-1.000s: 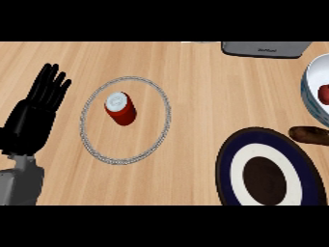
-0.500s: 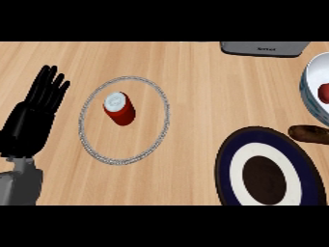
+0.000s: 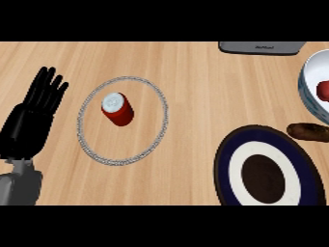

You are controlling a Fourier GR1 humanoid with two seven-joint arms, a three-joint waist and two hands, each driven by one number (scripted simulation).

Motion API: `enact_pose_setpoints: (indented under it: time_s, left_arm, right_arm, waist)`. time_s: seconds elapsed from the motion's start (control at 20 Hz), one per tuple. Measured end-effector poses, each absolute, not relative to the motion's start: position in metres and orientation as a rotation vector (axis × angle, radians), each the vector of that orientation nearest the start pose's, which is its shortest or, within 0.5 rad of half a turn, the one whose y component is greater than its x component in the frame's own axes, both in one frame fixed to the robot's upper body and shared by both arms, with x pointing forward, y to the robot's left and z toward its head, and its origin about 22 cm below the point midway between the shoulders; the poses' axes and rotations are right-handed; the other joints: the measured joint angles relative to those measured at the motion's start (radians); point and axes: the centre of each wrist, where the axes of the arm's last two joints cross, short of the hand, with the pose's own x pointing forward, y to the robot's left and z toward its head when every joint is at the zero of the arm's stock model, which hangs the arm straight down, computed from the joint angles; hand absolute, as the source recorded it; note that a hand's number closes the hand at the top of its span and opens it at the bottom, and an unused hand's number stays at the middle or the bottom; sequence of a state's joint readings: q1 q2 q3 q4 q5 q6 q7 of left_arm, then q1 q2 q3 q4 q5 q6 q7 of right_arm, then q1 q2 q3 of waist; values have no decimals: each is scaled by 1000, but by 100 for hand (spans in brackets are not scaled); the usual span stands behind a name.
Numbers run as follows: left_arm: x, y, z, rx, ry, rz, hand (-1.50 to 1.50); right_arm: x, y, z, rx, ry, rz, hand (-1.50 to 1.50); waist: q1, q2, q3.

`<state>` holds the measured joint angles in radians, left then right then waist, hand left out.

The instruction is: Pick the bell pepper from the plate and place it in the bowl

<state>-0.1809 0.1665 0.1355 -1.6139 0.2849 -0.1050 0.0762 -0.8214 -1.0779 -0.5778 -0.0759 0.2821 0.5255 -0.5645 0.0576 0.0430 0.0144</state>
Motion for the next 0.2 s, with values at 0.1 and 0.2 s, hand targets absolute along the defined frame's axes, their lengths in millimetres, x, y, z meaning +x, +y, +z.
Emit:
enact_pose_setpoints:
  time_s: [0.1,0.2]
  left_arm:
    - [280,280,68,-145,-1727,36,0]
    - [280,281,68,-141,-1726,41,0]
  right_arm:
    - [266,-593,174,-471,-1618,98,-150]
    - [258,-598,177,-475,-1602,101,-150]
  waist:
    - [-1,-1,1]
    - [-3,-1,2]
